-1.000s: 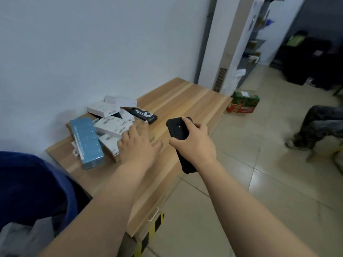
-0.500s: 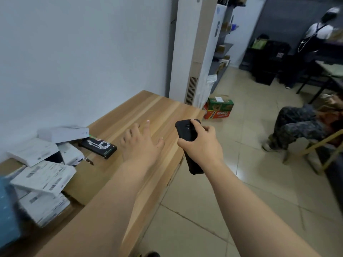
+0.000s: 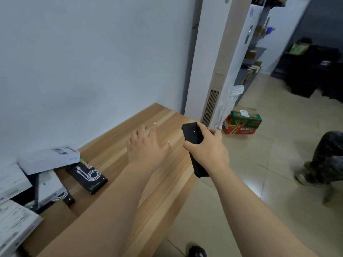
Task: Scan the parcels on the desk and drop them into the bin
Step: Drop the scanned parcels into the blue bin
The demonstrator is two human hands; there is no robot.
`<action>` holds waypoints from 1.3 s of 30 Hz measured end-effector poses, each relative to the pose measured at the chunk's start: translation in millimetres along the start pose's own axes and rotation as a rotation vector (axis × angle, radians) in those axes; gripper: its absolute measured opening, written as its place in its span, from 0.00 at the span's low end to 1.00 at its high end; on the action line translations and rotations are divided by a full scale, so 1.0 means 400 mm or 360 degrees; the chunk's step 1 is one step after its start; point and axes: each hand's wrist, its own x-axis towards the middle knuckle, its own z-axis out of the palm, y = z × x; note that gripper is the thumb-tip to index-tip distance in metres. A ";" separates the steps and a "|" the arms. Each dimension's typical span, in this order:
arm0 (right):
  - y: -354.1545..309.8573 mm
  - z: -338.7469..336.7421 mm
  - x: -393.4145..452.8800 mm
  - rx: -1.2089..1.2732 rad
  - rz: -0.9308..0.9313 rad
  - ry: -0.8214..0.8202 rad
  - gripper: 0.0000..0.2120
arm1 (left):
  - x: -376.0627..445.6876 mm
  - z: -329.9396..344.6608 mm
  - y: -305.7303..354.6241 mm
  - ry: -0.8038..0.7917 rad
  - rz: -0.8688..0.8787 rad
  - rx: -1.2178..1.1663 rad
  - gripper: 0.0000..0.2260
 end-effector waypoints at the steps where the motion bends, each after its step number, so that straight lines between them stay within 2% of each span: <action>1: 0.003 0.006 0.041 -0.0008 -0.0027 -0.0037 0.36 | 0.027 0.014 0.009 0.0019 -0.0035 0.0010 0.32; 9: -0.005 0.049 0.348 -0.0070 -0.0264 -0.0397 0.36 | 0.227 0.094 0.086 0.0080 -0.0448 -0.0008 0.32; 15: -0.056 0.144 0.464 -0.0076 -0.0436 -0.0693 0.37 | 0.263 0.092 0.029 0.0126 -0.0793 0.0078 0.32; 21: -0.173 0.290 0.454 0.0021 -0.0673 -0.0920 0.38 | 0.232 0.058 -0.120 0.0166 -0.1170 0.0212 0.32; 26: -0.267 0.394 0.421 0.0044 -0.0792 -0.1046 0.37 | 0.197 0.040 -0.227 0.0209 -0.1342 0.0280 0.31; 30: -0.314 0.461 0.399 0.0008 -0.0844 -0.1084 0.36 | 0.173 0.058 -0.286 0.0131 -0.1424 0.0321 0.32; 39: -0.331 0.647 0.422 -0.0119 -0.0881 -0.1242 0.35 | 0.178 0.179 -0.385 0.0012 -0.1676 0.0291 0.31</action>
